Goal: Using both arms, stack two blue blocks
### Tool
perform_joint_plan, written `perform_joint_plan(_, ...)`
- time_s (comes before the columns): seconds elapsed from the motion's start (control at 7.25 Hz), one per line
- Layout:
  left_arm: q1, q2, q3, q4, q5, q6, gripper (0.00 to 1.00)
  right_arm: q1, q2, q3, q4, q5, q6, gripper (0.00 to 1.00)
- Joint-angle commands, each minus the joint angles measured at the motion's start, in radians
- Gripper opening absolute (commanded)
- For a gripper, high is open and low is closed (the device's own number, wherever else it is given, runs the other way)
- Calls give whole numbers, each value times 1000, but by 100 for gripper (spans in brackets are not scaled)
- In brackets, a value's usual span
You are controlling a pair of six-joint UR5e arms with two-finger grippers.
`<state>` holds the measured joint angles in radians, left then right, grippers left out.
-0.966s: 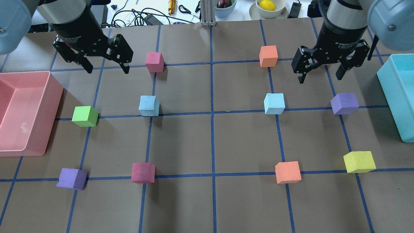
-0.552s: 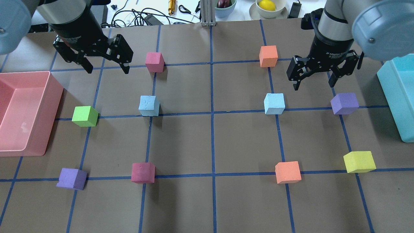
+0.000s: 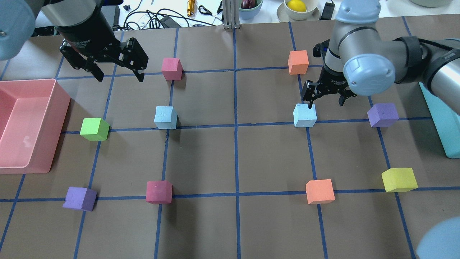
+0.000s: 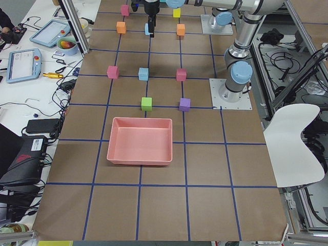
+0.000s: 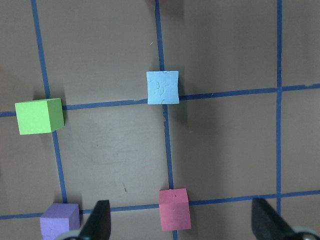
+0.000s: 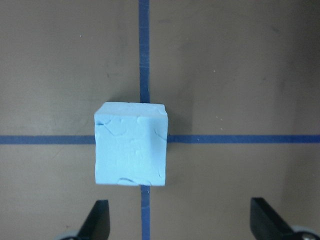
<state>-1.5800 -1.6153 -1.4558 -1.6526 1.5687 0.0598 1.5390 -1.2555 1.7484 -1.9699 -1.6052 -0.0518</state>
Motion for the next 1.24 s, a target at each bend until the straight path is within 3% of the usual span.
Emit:
perform_joint_plan(0.0,0,0,0,1,-1,0,100,4,54,7,-85,117,6,100)
perform_joint_plan(0.41,0,0,0,1,-1,0,100,4,120,13,-113,119,-5,100)
perform_joint_plan(0.55,0,0,0,-1,-1,0,100,4,122,17,-112,119,-3,79)
perform_joint_plan(0.69,0,0,0,1,-2,0,100,3,122,42,-121,113,-10,28)
perform_joint_plan(0.83,0,0,0,1,-1,0,100,3,120,49,-122,108,-10,0)
perform_joint_plan(0.97,0,0,0,1,-1,0,100,3,116,45,-119,96,-10,0)
perform_joint_plan(1.1,0,0,0,1,-1,0,100,4,107,30,-112,29,-8,0)
